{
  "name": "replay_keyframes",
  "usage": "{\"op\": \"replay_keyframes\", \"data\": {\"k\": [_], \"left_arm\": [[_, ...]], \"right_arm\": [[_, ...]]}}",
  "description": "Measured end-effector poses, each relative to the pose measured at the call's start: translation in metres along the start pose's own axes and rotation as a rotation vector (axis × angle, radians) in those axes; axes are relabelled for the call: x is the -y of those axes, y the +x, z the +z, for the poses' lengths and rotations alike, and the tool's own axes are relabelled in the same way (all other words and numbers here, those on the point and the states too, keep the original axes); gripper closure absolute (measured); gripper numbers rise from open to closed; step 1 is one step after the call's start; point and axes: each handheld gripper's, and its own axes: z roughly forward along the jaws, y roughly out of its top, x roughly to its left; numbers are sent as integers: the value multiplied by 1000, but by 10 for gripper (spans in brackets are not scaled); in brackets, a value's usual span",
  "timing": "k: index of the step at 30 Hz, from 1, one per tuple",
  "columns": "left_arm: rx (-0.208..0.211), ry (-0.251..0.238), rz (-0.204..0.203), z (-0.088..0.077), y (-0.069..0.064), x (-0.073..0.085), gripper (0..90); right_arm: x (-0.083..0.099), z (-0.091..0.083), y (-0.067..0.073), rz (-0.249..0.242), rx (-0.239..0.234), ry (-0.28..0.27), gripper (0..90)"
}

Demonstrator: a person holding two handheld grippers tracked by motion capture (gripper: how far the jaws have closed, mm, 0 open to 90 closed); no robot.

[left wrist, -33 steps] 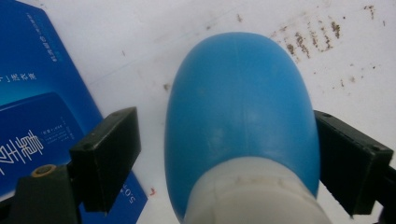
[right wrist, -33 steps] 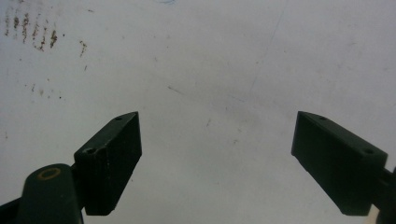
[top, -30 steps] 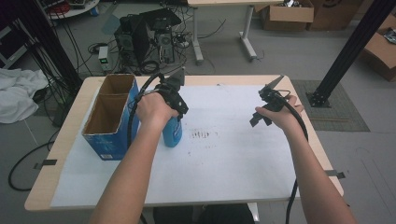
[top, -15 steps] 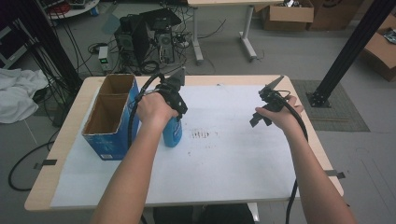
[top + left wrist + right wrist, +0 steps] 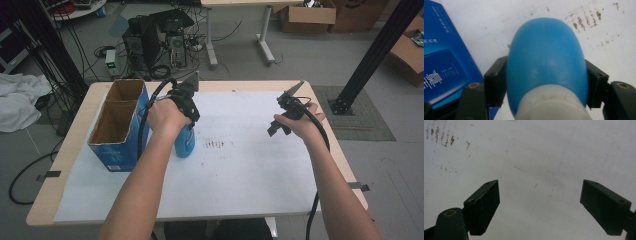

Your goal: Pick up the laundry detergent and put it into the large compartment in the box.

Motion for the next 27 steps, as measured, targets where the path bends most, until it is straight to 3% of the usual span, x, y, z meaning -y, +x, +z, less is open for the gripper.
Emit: {"op": "replay_keyframes", "data": {"k": [16, 27], "left_arm": [[1, 1, 6, -1, 0, 0, 377], [22, 20, 48, -11, -5, -1, 379]], "right_arm": [[0, 0, 0, 8, 0, 3, 163], [0, 0, -1, 5, 3, 2, 163]]}}
